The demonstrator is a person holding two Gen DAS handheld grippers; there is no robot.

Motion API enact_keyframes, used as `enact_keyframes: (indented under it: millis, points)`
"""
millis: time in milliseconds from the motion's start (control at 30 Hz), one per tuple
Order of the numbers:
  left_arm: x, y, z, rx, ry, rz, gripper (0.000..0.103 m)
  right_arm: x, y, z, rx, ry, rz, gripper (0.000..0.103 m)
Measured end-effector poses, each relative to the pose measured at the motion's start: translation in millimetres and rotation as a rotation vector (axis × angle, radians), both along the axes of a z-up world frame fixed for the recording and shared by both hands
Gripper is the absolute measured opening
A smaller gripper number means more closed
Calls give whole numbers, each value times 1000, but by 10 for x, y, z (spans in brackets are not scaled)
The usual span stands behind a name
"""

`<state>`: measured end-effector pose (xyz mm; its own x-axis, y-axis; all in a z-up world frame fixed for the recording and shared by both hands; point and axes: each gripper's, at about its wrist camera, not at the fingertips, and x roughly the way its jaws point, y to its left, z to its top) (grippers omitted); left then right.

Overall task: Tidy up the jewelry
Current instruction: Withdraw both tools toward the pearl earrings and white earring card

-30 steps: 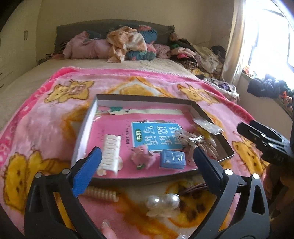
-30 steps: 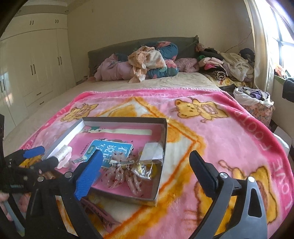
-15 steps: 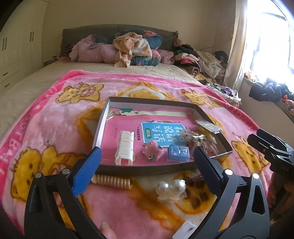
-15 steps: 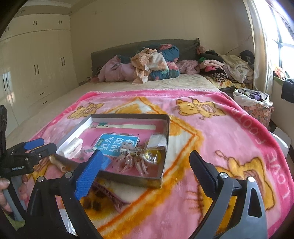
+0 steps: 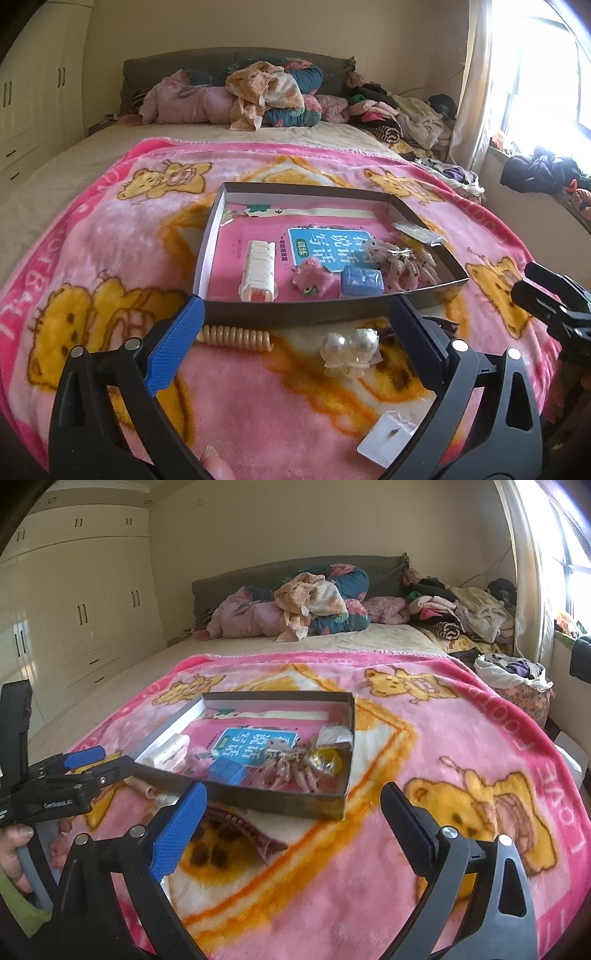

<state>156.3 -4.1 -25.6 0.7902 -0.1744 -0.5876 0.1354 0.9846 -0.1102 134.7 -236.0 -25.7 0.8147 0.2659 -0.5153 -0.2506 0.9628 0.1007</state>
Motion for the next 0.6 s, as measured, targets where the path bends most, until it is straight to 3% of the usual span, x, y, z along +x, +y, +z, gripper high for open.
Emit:
enact_keyframes:
  millis: [600]
  points:
    - [-177, 67, -135, 33, 23, -2, 91, -413, 339, -320, -28, 54, 92, 92]
